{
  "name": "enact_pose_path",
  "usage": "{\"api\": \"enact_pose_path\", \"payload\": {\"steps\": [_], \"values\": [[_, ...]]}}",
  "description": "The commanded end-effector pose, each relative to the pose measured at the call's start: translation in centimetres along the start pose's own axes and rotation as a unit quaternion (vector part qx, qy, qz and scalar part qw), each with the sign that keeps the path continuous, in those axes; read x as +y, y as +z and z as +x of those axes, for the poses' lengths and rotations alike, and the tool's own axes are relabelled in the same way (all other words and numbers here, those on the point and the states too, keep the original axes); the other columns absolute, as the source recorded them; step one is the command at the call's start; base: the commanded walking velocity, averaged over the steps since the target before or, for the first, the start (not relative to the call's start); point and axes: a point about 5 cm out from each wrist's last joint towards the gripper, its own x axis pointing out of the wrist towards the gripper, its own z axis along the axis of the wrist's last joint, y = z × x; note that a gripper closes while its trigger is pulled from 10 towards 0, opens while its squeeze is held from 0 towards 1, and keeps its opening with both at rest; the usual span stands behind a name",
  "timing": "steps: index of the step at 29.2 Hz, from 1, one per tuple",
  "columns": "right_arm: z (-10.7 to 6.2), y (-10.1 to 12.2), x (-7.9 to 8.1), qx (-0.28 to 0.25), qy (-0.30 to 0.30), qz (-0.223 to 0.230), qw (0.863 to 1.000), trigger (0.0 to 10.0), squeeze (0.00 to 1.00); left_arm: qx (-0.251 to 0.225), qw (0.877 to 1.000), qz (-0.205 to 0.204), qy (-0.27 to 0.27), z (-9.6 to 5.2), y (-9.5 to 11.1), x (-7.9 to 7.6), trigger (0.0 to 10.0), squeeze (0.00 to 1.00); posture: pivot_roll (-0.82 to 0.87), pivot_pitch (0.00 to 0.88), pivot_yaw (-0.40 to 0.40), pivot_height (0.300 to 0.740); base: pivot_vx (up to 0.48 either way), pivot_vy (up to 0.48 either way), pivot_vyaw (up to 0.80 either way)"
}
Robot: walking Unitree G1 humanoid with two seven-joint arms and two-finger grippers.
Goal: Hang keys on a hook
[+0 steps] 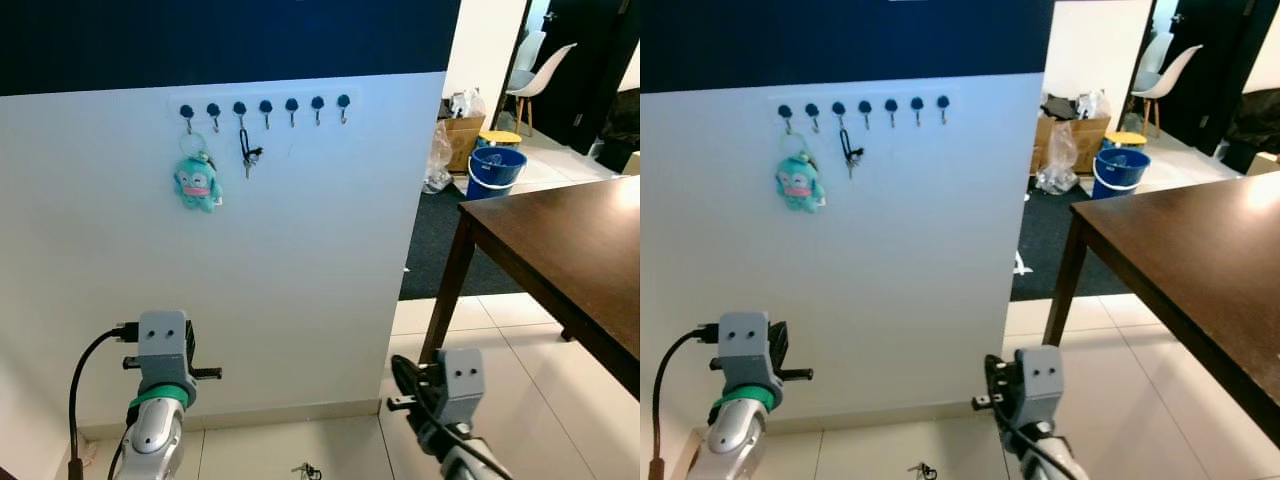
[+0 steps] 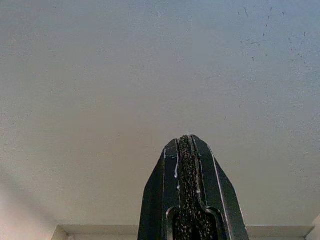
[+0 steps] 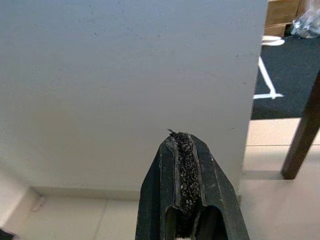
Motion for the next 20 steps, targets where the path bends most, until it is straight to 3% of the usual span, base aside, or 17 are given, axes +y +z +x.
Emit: {"api": "enact_pose_path", "payload": {"steps": [1,6,20], "values": [[0.3,0.0,-0.5,0.008,-0.001,0.001,1.0,10.0,0.0,0.01,1.0,0.006,0.006,-0.3,-0.7,0.6,10.0,0.0,-0.12,0.0,0.13,0.74,0.0,0.0,0.0],[1.0,0.4,-1.0,0.005,-0.005,-0.003,1.0,10.0,0.0,0.01,1.0,0.005,0.006,-0.3,-0.8,0.4,10.0,0.0,-0.12,0.0,0.13,0.74,0.0,0.0,0.0],[2.0,0.5,0.3,0.003,0.004,0.017,1.0,10.0,0.0,0.009,1.0,-0.005,0.004,-0.6,-0.8,-0.1,10.0,0.0,-0.11,0.0,0.135,0.74,0.0,0.0,-0.05]]}}
